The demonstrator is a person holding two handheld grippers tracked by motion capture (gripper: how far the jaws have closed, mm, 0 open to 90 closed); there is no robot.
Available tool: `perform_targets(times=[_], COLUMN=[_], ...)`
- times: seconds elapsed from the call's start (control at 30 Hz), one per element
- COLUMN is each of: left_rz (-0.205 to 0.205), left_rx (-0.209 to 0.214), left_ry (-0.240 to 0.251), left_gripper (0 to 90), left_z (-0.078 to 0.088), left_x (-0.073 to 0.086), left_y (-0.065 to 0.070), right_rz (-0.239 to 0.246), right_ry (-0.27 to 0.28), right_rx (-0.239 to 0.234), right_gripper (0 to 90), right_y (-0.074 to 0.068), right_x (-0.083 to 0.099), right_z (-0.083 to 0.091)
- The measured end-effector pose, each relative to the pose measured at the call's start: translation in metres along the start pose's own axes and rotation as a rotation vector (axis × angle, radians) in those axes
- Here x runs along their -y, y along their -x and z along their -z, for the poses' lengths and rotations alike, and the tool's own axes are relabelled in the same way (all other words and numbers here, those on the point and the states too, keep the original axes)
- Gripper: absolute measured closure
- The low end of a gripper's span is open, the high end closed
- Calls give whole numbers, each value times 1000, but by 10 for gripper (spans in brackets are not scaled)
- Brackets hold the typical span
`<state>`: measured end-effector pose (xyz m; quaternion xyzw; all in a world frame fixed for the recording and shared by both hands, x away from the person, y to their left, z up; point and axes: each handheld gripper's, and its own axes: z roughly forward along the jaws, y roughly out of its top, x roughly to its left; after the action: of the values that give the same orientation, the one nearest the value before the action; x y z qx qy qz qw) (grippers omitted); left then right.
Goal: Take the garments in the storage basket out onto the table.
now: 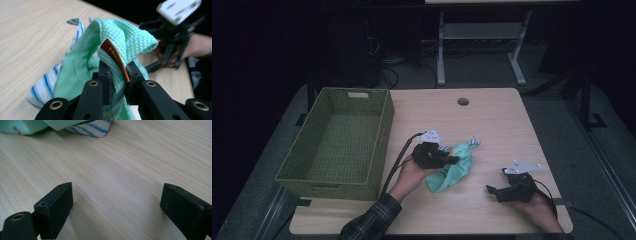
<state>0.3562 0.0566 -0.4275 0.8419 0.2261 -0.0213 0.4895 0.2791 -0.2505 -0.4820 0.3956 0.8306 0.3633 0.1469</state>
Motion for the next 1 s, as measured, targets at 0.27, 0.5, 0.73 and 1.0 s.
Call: perform_targets(times=[0.27, 0.5, 0.73, 1.0], left_rz=[2, 6, -25, -12], left_rx=[-89, -112, -150, -158], left_ry=[-119, -159, -102, -96], left_gripper=[773, 750, 468, 529], left_z=[-17, -23, 11, 38], left_x=[22, 28, 14, 28], left_y=[-9, -10, 6, 11], right_rz=[8, 8, 9, 5], right_ry=[-1, -1, -1, -1], right_rx=[0, 0, 0, -1], right_gripper=[109, 109, 108, 103], right_y=[0, 0, 0, 0], right_x=[0, 0, 0, 0], right_z=[0, 0, 0, 0])
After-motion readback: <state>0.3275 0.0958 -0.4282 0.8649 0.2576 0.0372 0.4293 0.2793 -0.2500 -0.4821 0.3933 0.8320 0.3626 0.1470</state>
